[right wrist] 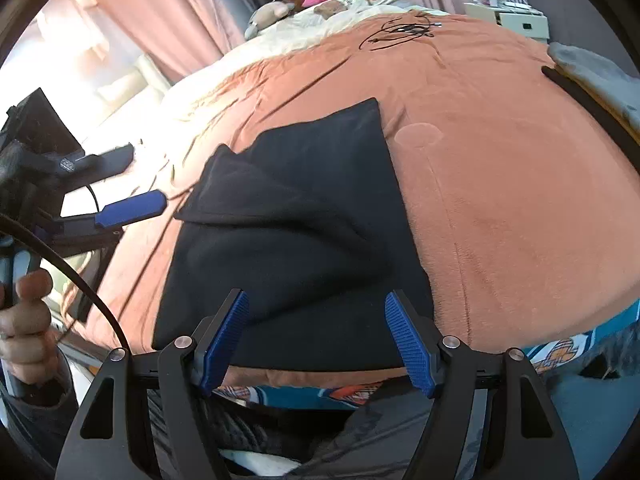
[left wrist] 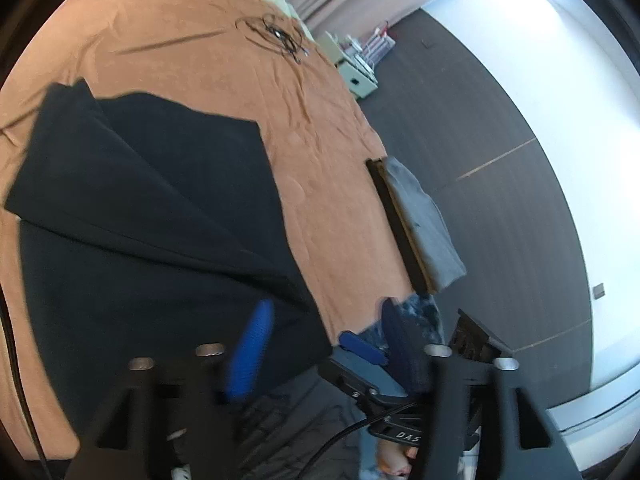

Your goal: Fold small clothes

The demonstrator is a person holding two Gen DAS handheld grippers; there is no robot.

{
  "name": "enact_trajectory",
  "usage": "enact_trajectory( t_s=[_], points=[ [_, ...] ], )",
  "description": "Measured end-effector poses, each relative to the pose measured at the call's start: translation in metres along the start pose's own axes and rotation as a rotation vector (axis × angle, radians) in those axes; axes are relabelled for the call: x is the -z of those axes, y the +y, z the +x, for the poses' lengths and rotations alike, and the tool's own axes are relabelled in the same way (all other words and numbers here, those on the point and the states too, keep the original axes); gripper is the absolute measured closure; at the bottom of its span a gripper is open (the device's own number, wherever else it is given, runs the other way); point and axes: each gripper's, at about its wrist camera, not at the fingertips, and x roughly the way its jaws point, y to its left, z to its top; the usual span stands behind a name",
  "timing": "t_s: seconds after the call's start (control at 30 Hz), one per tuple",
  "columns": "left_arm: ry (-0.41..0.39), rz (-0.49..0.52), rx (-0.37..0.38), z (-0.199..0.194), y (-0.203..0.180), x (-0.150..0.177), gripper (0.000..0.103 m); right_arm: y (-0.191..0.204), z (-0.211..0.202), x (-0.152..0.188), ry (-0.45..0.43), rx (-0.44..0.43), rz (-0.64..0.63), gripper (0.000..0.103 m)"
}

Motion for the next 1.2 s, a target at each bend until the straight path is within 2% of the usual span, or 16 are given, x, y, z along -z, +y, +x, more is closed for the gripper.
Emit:
enact_trajectory(
  t_s=[0.13, 0.27, 0.47, 0.67, 0.77, 0.83, 0.9, 1.0, 1.1, 1.13, 1.2],
  points=[
    [-0.024, -0.007, -0.048, -0.018, 0.017, 0.004, 0.034, 0.006, 0.005, -0.010, 0.018, 0.031, -0.052, 0.033],
    [-0.039, -0.044, -0.128, -0.035, 0.049, 0.015, 0.034, 0.012, 0.014, -0.021, 0.036, 0.085, -0.117, 0.034],
    [-0.053, -0.123, -0.213, -0.056, 0.097, 0.034, 0.034, 0.021, 0.044, -0.044, 0.094, 0.160, -0.236, 0.035],
    [-0.065, -0.202, -0.266, -0.072, 0.135, 0.055, 0.034, 0.032, 0.078, -0.058, 0.165, 0.147, -0.326, 0.054],
    [-0.054, -0.239, -0.273, -0.069, 0.149, 0.066, 0.034, 0.035, 0.096, -0.064, 0.197, 0.154, -0.356, 0.060],
    [-0.040, -0.254, -0.272, -0.066, 0.154, 0.072, 0.035, 0.037, 0.103, -0.069, 0.200, 0.146, -0.364, 0.067],
    [-0.020, -0.267, -0.265, -0.061, 0.157, 0.077, 0.038, 0.036, 0.103, -0.072, 0.200, 0.132, -0.349, 0.085],
    [0.005, -0.263, -0.262, -0.051, 0.157, 0.080, 0.041, 0.031, 0.097, -0.073, 0.196, 0.084, -0.307, 0.098],
    [0.022, -0.236, -0.261, -0.041, 0.148, 0.080, 0.041, 0.024, 0.085, -0.070, 0.193, 0.016, -0.235, 0.100],
    [0.026, -0.228, -0.257, -0.039, 0.146, 0.081, 0.045, 0.018, 0.082, -0.071, 0.193, -0.005, -0.206, 0.100],
    [0.043, -0.195, -0.300, -0.034, 0.140, 0.083, 0.055, 0.007, 0.080, -0.074, 0.193, -0.024, -0.169, 0.100]
  ],
)
